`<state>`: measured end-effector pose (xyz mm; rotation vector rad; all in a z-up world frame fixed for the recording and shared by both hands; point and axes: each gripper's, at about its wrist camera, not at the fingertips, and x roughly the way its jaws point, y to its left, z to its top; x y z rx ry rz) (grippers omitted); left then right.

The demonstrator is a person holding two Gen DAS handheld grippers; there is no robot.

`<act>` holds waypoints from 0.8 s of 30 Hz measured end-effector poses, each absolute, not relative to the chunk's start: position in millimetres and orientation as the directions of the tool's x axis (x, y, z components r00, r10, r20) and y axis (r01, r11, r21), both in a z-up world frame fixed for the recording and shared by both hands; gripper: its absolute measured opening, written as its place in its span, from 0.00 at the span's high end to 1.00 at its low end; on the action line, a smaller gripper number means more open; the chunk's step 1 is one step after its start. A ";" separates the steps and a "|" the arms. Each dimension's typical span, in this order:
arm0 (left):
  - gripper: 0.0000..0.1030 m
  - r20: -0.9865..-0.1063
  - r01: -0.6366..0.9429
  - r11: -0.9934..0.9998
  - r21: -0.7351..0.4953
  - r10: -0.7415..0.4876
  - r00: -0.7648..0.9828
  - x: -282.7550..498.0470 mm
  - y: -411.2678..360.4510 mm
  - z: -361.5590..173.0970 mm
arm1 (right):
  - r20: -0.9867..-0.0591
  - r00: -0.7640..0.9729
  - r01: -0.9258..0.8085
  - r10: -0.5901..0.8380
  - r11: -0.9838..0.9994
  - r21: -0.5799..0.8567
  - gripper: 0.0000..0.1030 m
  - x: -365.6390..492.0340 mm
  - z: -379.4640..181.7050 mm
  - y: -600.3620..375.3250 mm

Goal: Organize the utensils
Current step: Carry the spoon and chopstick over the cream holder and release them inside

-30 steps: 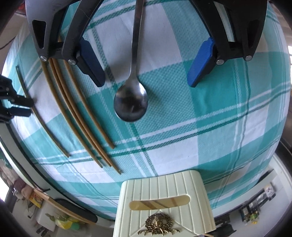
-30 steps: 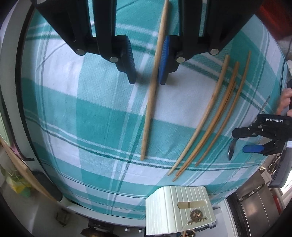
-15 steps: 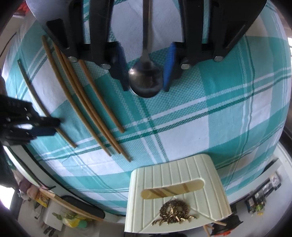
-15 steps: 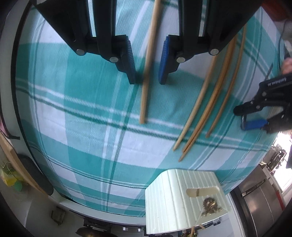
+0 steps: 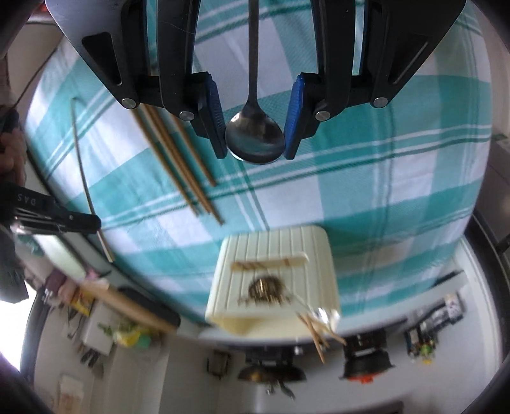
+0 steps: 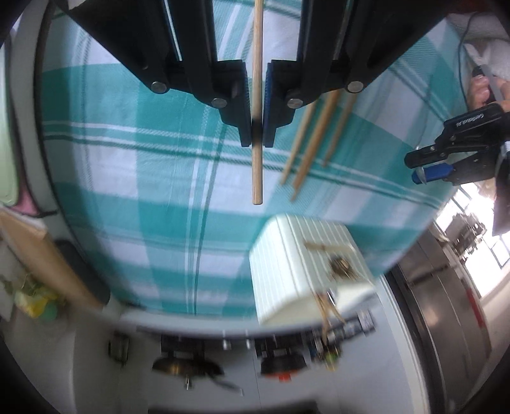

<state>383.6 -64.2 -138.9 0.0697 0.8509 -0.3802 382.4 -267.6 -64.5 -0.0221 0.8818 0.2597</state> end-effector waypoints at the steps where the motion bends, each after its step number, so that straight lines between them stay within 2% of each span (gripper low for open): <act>1: 0.66 -0.731 0.354 0.930 -0.097 -0.308 0.608 378.0 -59.7 -131.6 | -0.745 0.630 -0.236 0.221 0.968 0.088 0.93 373.6 -54.3 -266.5; 11: 0.66 -0.646 0.352 0.925 -0.141 -0.355 0.675 340.1 -35.1 -92.9 | -0.630 0.740 -0.257 0.237 0.964 0.061 0.93 330.1 -10.2 -251.6; 24: 0.66 -0.627 0.331 0.930 -0.162 -0.356 0.693 337.1 -15.3 -77.2 | -0.543 0.800 -0.265 0.254 0.962 0.059 0.93 317.8 21.3 -246.5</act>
